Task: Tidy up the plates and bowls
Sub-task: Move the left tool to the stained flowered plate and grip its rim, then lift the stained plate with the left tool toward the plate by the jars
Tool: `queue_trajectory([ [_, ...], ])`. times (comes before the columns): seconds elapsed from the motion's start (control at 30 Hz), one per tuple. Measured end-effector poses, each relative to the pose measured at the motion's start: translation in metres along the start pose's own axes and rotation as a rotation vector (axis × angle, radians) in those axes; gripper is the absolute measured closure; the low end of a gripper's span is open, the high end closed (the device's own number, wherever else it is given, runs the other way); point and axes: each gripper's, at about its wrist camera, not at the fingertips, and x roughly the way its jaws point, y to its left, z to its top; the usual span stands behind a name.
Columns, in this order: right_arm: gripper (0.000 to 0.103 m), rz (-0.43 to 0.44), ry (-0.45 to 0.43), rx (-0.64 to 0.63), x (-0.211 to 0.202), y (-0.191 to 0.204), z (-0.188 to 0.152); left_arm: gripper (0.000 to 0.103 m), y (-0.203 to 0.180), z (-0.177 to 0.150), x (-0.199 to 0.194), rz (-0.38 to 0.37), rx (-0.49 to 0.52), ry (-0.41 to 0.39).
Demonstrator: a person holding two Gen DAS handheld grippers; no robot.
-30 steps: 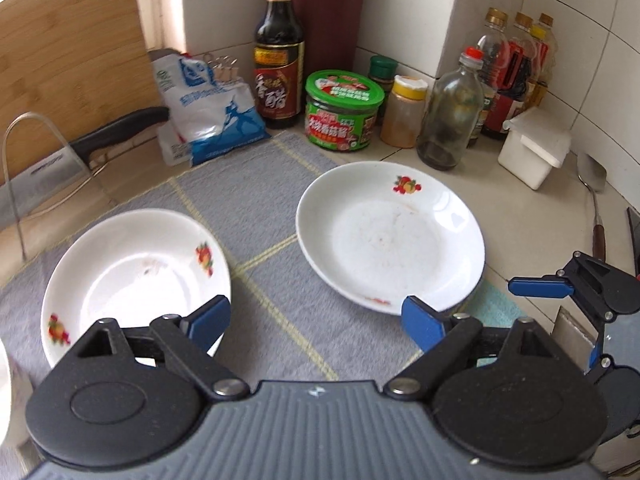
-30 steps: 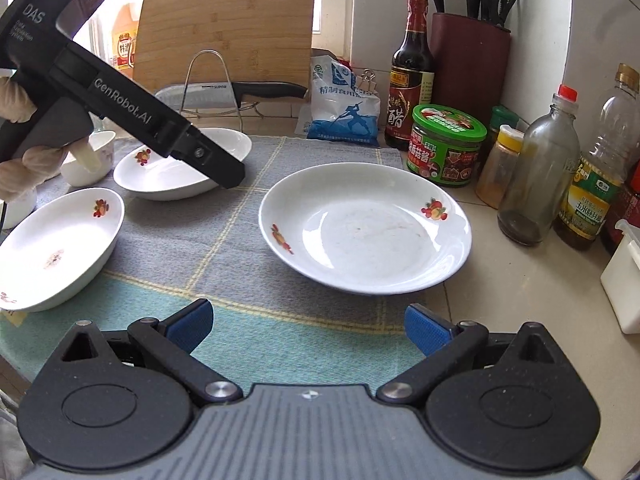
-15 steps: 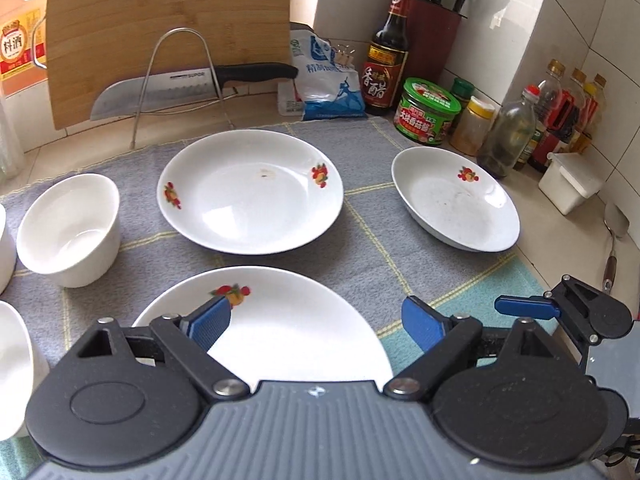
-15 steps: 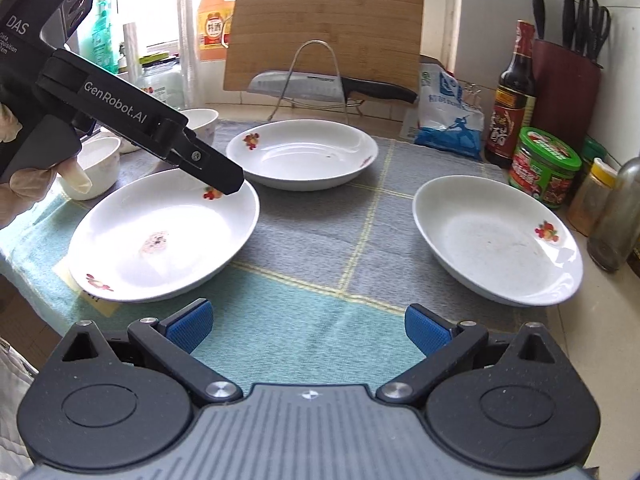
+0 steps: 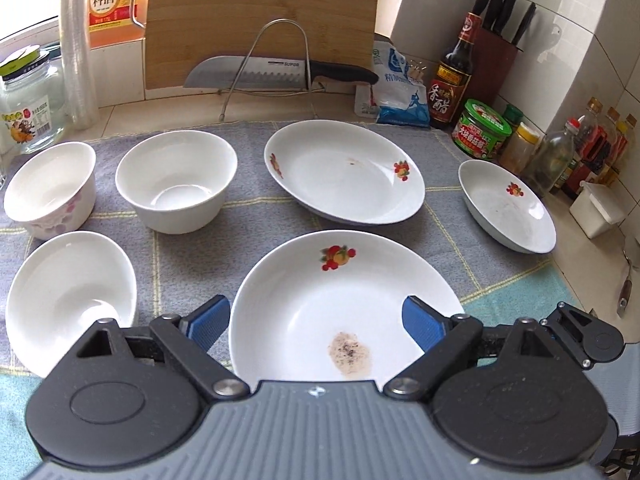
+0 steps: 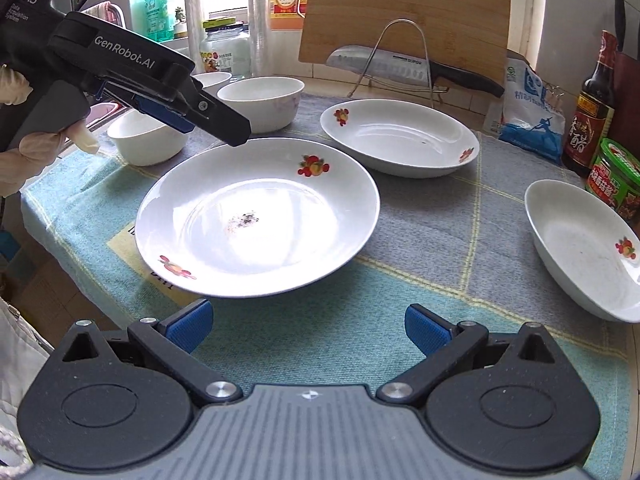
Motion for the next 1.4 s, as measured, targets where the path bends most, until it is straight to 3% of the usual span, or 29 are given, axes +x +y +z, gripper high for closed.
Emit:
queue_trajectory([
  [0.37,0.000,0.024,0.016,-0.066,0.028,0.016,0.004,0.010,0.019,-0.005,-0.005,0.040,-0.049,0.007],
  [0.7,0.000,0.039,-0.017,-0.065,0.029,0.012,0.003,0.010,0.019,-0.004,0.004,0.017,-0.061,0.037],
  [1.1,0.000,0.043,-0.110,-0.085,0.026,0.012,-0.009,0.010,0.011,0.011,0.026,-0.018,0.084,0.085],
  [1.4,0.000,0.084,-0.106,-0.122,0.031,0.010,-0.005,0.012,0.009,0.029,0.054,-0.057,0.205,0.180],
])
